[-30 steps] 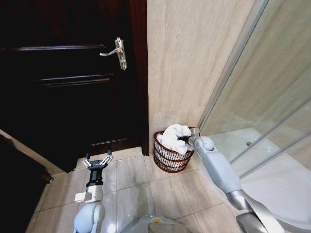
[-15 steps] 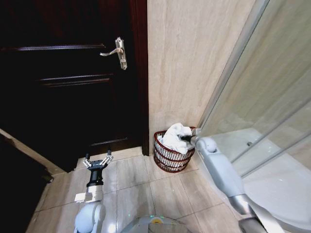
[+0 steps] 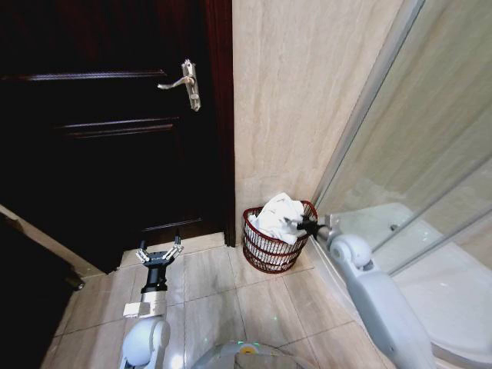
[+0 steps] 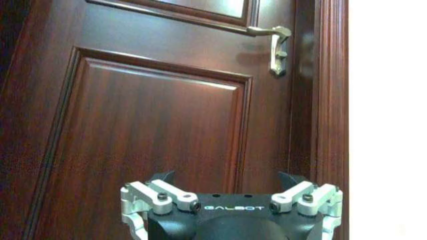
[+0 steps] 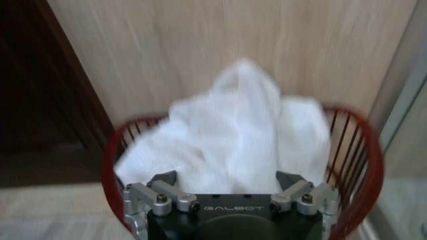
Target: Discard the used towel into the hamper.
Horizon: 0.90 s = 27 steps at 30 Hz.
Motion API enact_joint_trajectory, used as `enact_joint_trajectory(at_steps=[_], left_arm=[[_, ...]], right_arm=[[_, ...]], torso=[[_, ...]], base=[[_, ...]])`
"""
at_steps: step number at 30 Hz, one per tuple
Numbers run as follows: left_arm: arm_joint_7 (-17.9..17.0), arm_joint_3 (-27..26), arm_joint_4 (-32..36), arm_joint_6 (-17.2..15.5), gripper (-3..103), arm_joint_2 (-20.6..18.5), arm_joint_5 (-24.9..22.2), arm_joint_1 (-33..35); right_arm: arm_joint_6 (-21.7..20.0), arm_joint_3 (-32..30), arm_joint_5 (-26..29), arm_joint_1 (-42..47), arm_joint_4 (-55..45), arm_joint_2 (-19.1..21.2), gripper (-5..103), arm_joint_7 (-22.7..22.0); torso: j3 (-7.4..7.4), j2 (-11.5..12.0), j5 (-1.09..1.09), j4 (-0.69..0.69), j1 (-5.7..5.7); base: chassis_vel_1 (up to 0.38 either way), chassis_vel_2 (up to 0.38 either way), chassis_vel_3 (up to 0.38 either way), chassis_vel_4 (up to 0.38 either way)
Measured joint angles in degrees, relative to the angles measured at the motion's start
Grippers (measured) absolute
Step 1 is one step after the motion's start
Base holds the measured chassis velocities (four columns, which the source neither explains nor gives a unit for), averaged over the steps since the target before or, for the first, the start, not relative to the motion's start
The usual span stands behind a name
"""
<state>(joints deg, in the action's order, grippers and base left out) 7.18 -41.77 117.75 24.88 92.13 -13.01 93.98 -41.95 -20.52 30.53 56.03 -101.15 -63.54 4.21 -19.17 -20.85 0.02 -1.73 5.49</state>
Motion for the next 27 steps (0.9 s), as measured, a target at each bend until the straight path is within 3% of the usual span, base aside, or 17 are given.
enact_joint_trajectory(at_steps=[17,27], left_arm=[[-0.1,0.28,-1.19,-0.71,100,-0.04,2.25,-0.78],[-0.36,1.15,-1.22,-2.31,100,0.0,2.7,-2.54]], right_arm=[[0.33,8.96,-2.27,-18.83,26.22,-4.74,100,1.45],[0.26,11.22,-2.11,-18.39,29.2,-5.21,100,0.99]], torso=[[0.0,0.0,-0.04,-0.02,0.0],[0.0,0.0,-0.01,-0.02,0.0]], base=[[0.0,0.0,0.0,0.0],[0.0,0.0,0.0,0.0]])
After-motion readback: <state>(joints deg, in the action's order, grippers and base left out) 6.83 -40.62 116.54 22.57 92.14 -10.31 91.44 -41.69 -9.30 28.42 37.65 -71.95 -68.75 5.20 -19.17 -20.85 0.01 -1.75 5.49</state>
